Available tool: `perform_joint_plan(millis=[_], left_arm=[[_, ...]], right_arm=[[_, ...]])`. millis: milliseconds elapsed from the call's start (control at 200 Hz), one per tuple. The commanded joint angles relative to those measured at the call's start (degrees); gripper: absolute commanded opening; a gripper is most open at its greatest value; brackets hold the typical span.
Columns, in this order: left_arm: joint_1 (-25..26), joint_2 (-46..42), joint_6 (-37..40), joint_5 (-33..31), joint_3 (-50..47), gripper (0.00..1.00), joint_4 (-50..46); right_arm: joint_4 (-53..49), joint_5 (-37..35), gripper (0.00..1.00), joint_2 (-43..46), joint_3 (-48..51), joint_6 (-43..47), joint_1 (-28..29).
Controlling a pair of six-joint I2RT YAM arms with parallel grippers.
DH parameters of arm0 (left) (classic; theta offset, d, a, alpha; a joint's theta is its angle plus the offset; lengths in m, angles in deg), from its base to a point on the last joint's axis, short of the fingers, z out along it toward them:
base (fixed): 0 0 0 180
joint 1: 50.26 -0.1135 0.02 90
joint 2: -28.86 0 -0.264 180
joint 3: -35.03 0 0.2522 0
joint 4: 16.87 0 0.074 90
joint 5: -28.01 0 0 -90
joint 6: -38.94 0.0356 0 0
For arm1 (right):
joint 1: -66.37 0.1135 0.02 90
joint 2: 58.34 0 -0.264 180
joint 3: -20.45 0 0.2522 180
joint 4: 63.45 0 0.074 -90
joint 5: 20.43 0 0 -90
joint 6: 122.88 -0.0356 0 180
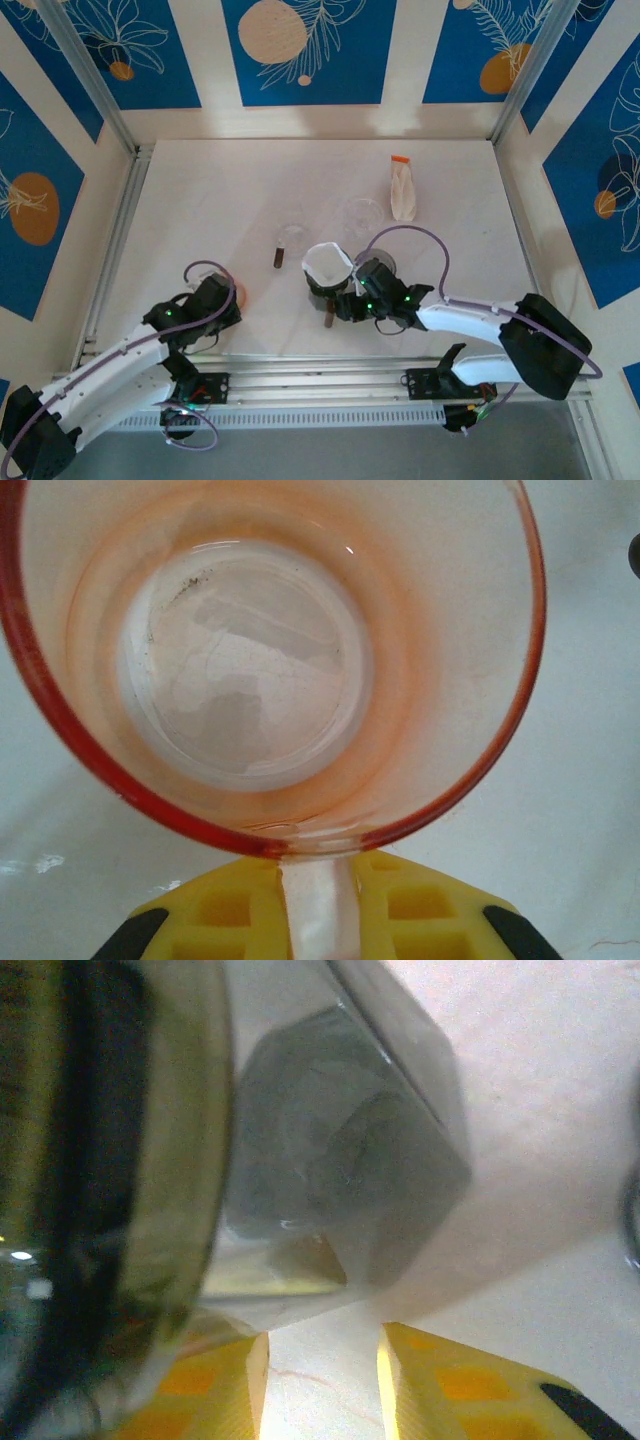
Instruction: Place the coffee filter in the dripper
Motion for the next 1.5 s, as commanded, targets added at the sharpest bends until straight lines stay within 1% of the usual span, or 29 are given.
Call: perform_joint_plan(millis=[0,275,475,645,1015,1316,1401,1491], left_arm=[[0.5,-0.6,-2.0,-0.3,-1.7,0.00,-3.6],[0.5,-1.7,-2.6,-0.3,-2.3,0.00,-3.6],[0.5,-4.3,-3.1,-1.2,-2.2,0.00,-6.3],[0.5,-6.1,-3.6,-1.8,-2.3,0.00,-7.7],[0.4,-6.8,-3.8,-1.6,-2.8,0.00,-8.0],[0.5,-7.8,-3.9,-1.9,-3.1,0.00,-8.8],[0.5,-7.8,-3.9,-1.9,-3.2,0.00,-8.7],[0.5,-7.4,-3.7,-1.8,-3.2,0.00,-8.2]], right_arm=[[4.5,1.6,0.35,-2.7,-2.7,1.2,0.3],[8.4,2.7,0.33,-12.9,-9.5,2.4,1.2],[9.9,2.2,0.31,-20.3,-15.6,2.4,2.7],[9.7,1.5,0.30,-26.5,-21.7,1.7,3.6],[7.5,1.5,0.29,-38.9,-36.0,1.2,4.8],[4.3,2.1,0.29,-47.0,-46.8,1.6,4.8],[3.9,2.6,0.29,-48.4,-48.6,1.1,4.5],[4.0,2.6,0.31,-48.4,-48.3,0.7,4.6]])
